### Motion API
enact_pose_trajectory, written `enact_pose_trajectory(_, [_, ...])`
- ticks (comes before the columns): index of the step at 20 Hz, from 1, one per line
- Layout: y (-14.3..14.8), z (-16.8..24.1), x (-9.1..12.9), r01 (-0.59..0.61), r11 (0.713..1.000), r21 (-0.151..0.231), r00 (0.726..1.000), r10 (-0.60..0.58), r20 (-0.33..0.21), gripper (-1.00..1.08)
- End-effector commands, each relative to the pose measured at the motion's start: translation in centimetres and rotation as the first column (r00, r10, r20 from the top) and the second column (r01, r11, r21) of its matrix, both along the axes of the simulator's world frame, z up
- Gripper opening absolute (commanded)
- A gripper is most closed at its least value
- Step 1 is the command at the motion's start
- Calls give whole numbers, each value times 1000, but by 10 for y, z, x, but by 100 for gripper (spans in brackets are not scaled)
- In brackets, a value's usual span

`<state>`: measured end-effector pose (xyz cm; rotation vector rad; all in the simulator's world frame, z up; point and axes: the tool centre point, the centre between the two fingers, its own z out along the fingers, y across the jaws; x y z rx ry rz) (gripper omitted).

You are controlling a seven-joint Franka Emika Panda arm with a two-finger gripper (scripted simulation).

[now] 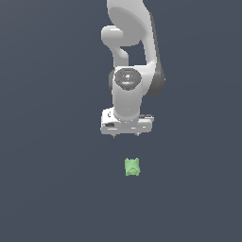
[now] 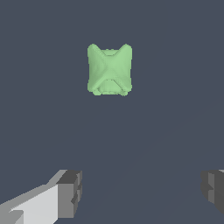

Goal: Pick up the object and move it to a goal position.

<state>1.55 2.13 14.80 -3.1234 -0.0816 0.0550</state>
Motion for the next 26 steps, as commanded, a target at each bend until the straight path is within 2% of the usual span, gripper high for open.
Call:
enact_pose_trajectory(1, [2,-4,10,0,1000,-2,1000,0,3,100])
enact_pose_trajectory(14, [21,-38,76,6,1000,-12,1000,-6,25,100])
enact_pose_trajectory(20, [27,-50,93,10,1000,-14,999,-9,32,100])
enact_pose_trajectory(26, [30,-57,101,11,1000,-15,999,-11,35,100])
